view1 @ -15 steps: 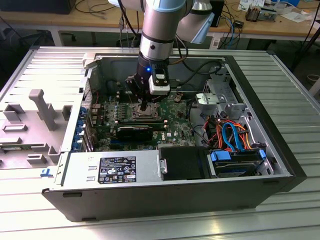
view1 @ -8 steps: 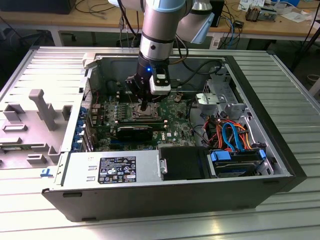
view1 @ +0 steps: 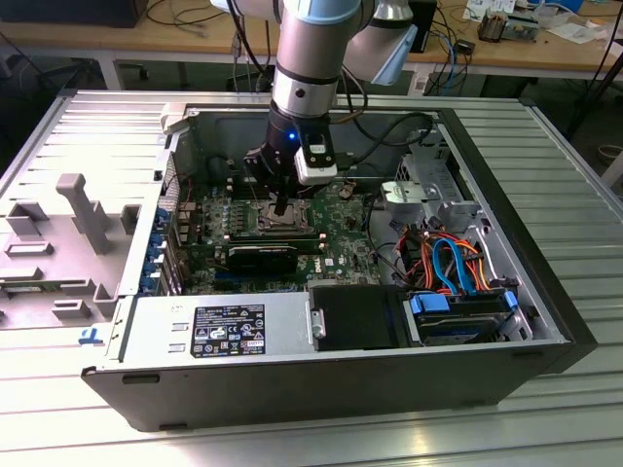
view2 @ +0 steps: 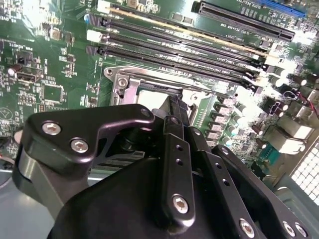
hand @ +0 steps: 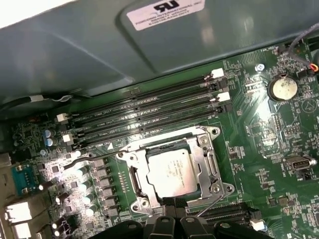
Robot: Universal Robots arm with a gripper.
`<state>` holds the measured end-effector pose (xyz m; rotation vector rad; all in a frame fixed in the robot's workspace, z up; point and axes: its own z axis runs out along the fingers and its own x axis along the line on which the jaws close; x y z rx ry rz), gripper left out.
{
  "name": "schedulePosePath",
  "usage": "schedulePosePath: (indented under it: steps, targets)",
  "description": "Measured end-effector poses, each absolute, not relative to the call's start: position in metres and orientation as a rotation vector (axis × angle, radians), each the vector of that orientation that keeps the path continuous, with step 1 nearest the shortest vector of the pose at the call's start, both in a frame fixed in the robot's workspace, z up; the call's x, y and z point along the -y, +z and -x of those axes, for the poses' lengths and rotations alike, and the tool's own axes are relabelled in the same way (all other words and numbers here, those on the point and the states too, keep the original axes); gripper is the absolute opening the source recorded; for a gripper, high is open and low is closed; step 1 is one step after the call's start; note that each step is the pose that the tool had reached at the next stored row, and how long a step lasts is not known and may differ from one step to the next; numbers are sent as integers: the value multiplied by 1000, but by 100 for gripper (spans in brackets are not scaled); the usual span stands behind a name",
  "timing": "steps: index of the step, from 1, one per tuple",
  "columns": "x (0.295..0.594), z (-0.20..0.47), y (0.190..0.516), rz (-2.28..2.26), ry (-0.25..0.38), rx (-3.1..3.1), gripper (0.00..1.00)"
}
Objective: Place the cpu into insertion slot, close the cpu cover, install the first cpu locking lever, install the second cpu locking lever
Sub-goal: 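Install the first cpu locking lever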
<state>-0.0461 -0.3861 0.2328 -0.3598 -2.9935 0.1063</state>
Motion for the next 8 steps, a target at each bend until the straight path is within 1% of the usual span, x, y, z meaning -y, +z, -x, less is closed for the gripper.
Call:
schedulePosePath:
  steps: [1,3,4,8]
  targets:
    - [386,46,233,351,100,2994,11]
    - [386,46,233,327,49,2995,11]
    - [386,46,233,305,37,2997,11]
    - [386,46,233,195,40,3006,11]
